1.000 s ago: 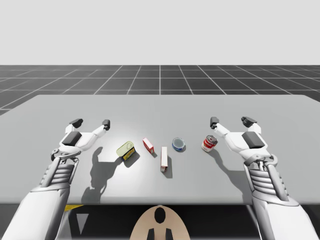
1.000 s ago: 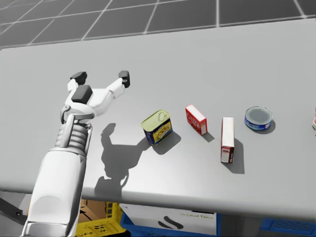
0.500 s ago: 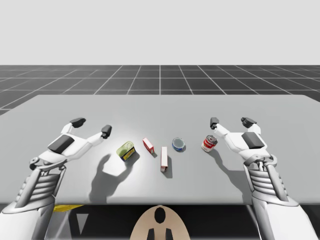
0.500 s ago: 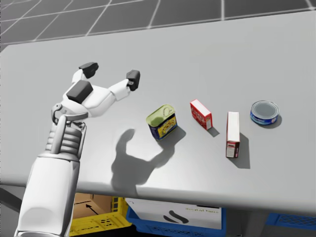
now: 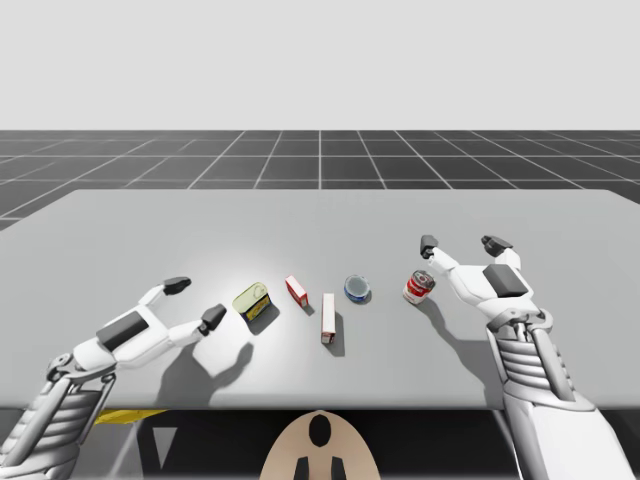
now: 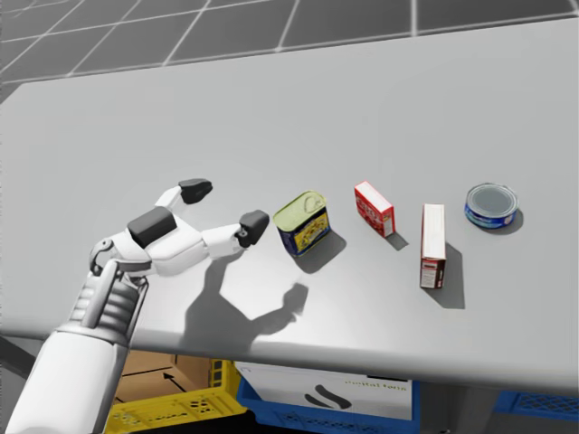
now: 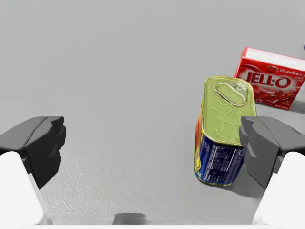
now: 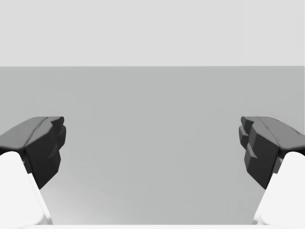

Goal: Grasp the can of spam and hold it up.

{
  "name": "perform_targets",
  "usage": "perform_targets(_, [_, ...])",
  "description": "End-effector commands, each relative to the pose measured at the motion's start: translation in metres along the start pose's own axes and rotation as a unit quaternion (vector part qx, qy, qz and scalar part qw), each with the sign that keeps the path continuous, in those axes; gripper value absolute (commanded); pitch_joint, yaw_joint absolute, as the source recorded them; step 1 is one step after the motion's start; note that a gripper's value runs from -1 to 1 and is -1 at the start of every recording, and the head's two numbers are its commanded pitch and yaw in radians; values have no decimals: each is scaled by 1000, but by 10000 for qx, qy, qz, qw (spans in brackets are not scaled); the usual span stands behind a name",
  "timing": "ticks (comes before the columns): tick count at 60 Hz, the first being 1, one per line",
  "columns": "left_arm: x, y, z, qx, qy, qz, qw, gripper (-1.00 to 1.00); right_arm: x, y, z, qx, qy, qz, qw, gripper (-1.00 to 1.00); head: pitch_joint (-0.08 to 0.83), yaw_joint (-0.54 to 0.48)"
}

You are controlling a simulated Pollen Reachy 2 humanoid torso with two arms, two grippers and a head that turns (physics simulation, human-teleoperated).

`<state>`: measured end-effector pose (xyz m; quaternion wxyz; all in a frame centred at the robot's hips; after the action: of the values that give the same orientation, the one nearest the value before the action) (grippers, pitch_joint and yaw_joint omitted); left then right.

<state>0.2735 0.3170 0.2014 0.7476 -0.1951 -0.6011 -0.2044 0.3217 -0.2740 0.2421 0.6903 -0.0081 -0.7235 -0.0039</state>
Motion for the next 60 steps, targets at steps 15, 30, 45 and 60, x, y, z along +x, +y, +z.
perform_targets(15, [-43, -22, -23, -407, 518, 313, 9973, -1000, 0, -1, -1, 12, -2, -33, 10000, -1000, 691, 293])
perform_targets(30, [-43, -31, -56, -308, 578, 125, 9978, -1000, 0, -2, -1, 15, 1, -37, 10000, -1000, 696, 291])
perform_targets(45, [-38, -48, -83, -313, 615, -76, 9976, -1000, 0, -3, -1, 13, -5, -44, 10000, -1000, 701, 285])
perform_targets(60, [-39, -52, -85, -259, 667, -98, 9974, -403, 2, -4, -1, 16, -31, -72, 10000, -1000, 697, 281])
